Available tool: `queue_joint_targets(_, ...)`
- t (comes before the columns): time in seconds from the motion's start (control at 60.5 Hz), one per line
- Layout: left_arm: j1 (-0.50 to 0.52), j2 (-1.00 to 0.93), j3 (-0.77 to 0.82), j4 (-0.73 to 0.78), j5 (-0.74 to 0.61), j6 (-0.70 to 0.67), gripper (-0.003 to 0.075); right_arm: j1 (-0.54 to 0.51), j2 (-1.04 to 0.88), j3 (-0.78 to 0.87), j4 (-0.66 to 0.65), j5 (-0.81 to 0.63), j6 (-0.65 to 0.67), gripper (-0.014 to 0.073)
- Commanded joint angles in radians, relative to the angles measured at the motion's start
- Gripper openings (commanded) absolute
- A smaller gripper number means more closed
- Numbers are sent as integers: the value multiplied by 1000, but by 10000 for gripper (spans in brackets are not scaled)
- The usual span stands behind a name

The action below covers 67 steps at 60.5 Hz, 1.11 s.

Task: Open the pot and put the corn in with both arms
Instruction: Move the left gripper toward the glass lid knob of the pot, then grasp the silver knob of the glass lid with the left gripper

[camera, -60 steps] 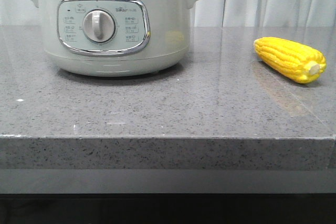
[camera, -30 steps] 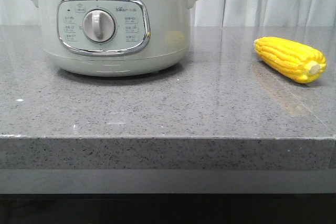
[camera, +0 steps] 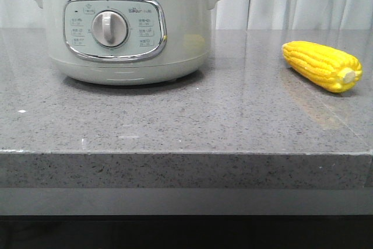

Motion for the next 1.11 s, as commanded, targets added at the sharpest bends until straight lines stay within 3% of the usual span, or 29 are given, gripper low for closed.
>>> queue_joint_targets(0.0,-1,16,-26,-6,-73,0,482,-7,14,-34,-14,-67,-10,526)
queue_joint_targets(0.165,-1,18,-26,-13,-88,0,482,-7,14,-34,-14,-63,-10,542)
queue_joint_targets(0.397,-23,133,-29,-206,-200,110,482,-7,14,-34,-11,-49,-10,542)
queue_joint_targets(0.496,-70,234,-50,-245,-253,167,482,-7,14,-34,-8,-49,-10,542)
queue_joint_targets(1.091,-381,827,-399,-183,-489,169,482,-7,14,-34,-7,-48,-10,542)
